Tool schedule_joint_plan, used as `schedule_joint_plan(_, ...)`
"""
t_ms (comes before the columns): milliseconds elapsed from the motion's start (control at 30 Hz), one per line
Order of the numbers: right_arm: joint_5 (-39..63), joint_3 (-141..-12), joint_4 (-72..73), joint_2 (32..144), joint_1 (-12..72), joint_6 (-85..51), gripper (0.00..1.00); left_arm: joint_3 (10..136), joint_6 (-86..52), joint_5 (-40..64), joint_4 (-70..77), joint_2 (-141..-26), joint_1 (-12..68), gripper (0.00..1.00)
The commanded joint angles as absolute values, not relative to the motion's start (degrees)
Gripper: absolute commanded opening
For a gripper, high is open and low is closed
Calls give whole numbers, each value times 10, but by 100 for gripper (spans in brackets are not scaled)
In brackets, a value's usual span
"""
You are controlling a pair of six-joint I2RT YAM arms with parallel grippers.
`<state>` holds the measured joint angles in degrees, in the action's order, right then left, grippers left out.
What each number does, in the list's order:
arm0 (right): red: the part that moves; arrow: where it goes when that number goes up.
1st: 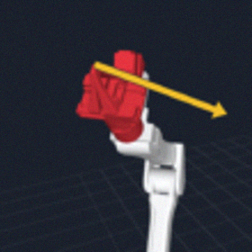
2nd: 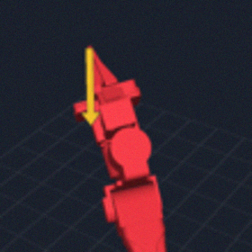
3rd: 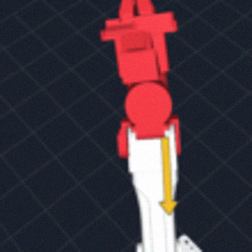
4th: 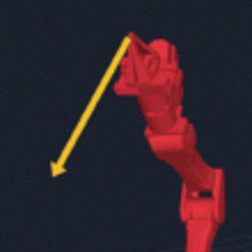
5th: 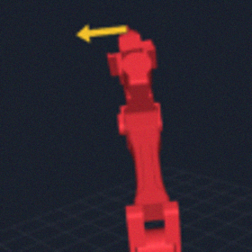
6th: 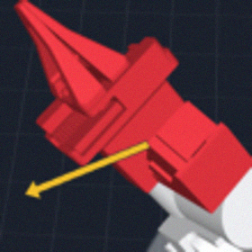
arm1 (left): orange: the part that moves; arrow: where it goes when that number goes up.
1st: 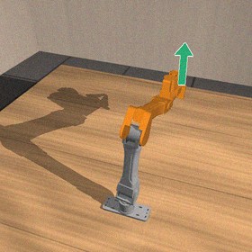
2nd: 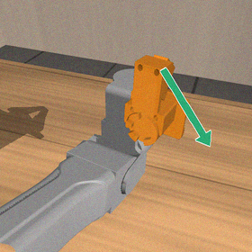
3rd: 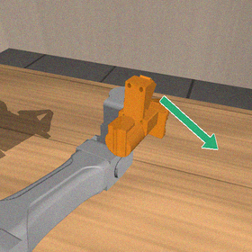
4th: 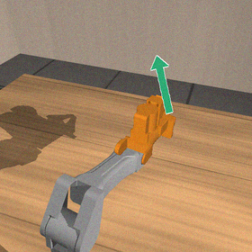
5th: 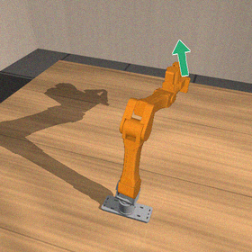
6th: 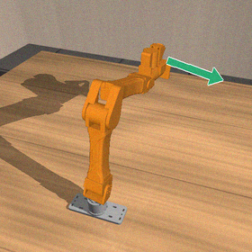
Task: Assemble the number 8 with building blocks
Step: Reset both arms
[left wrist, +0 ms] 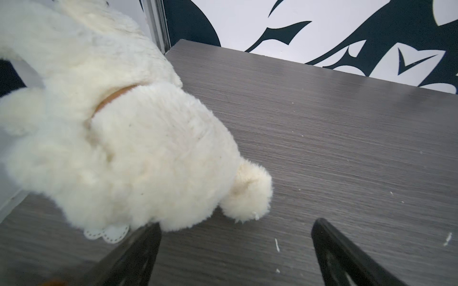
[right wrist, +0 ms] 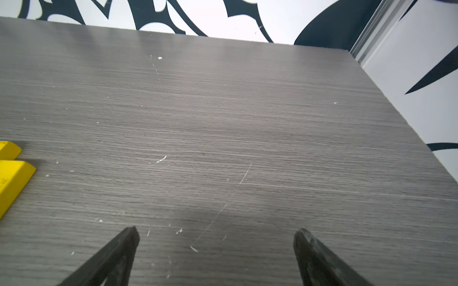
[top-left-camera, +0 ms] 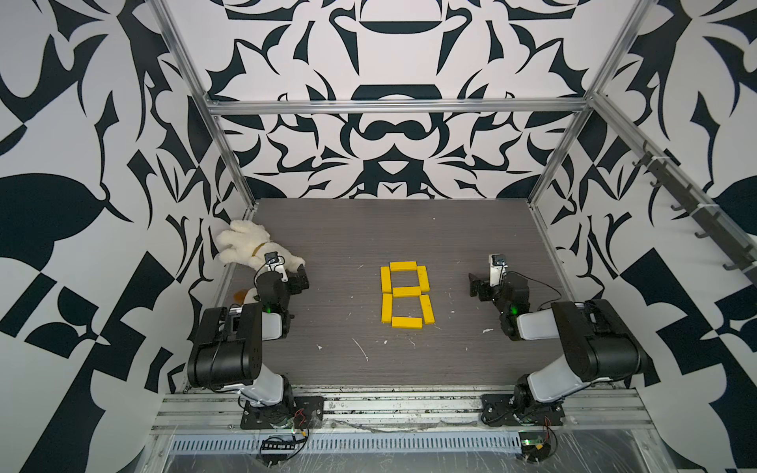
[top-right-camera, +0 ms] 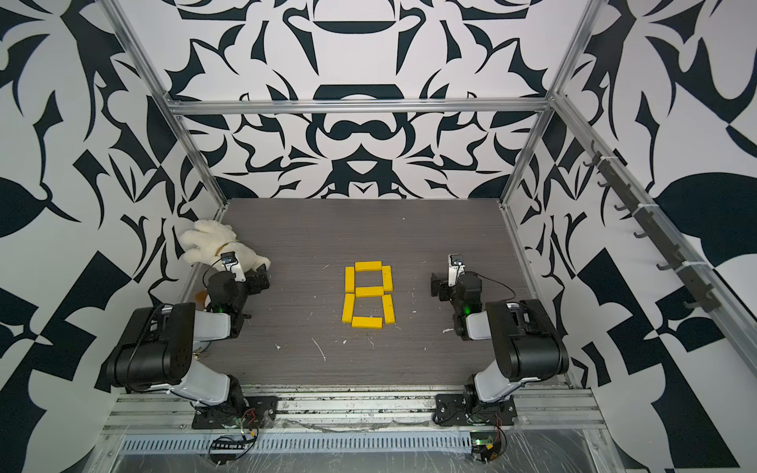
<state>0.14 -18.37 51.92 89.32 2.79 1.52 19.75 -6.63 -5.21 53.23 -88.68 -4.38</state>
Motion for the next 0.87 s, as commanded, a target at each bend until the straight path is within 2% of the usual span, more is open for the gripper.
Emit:
schedule_joint_plan(0, -18, -206, 508, 885, 28, 0, 100, 217, -74, -89, 510, -888, -40, 99)
schedule_joint_plan(833, -19, -204, 509, 884, 28, 0, 100, 220, -65, -86, 503, -885, -36, 99)
